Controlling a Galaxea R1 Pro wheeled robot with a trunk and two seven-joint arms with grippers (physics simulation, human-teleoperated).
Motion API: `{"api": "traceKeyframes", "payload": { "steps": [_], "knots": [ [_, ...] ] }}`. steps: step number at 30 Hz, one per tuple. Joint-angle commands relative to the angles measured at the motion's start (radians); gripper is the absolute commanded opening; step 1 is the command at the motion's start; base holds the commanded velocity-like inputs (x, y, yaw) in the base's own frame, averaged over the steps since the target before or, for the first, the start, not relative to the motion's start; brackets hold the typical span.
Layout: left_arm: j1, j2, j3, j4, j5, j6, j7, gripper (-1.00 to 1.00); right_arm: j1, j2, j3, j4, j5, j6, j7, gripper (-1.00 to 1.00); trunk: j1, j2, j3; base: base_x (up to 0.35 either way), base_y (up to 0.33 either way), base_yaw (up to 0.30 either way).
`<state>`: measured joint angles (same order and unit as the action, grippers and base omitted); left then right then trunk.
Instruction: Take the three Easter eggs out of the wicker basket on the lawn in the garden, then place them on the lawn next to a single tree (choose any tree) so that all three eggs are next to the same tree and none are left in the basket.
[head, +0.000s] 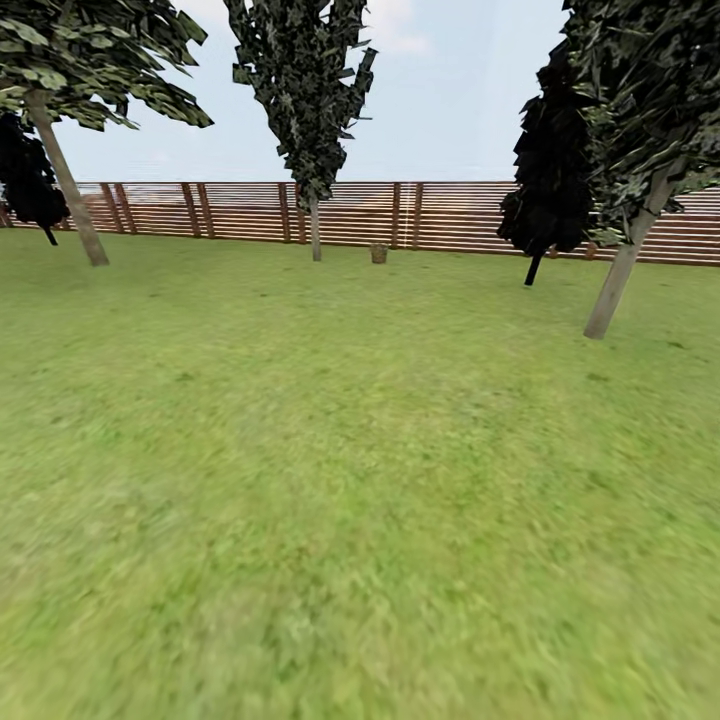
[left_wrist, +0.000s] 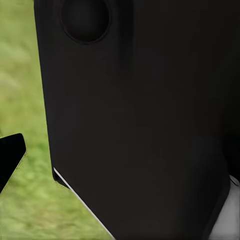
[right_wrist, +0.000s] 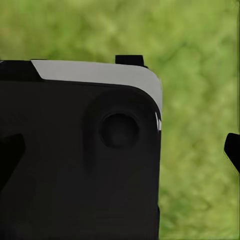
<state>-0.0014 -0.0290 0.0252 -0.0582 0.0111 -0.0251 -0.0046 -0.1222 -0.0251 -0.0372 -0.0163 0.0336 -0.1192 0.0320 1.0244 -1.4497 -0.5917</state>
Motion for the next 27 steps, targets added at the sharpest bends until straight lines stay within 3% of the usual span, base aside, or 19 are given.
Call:
{"api": "traceKeyframes", "payload": {
  "steps": [1, 10, 27],
  "knots": [
    [0.000, 0.000, 0.002, 0.000, 0.001, -0.002, -0.001, 1.00, -0.001, -0.001, -0.004, 0.001, 0.006, -0.004, 0.003, 1.00, 0.001, 0.000, -0.001, 0.337, 0.000, -0.002],
    [0.000, 0.000, 0.002, 0.000, 0.001, -0.002, 0.000, 1.00, -0.001, -0.004, -0.004, 0.000, 0.011, -0.005, 0.003, 1.00, 0.001, 0.000, -0.001, 0.336, 0.000, -0.151],
    [0.000, 0.000, 0.002, 0.000, 0.001, -0.003, 0.000, 1.00, -0.001, -0.008, -0.005, -0.001, 0.001, -0.005, 0.003, 1.00, 0.001, 0.000, -0.002, 0.337, 0.000, -0.006]
  ]
}}
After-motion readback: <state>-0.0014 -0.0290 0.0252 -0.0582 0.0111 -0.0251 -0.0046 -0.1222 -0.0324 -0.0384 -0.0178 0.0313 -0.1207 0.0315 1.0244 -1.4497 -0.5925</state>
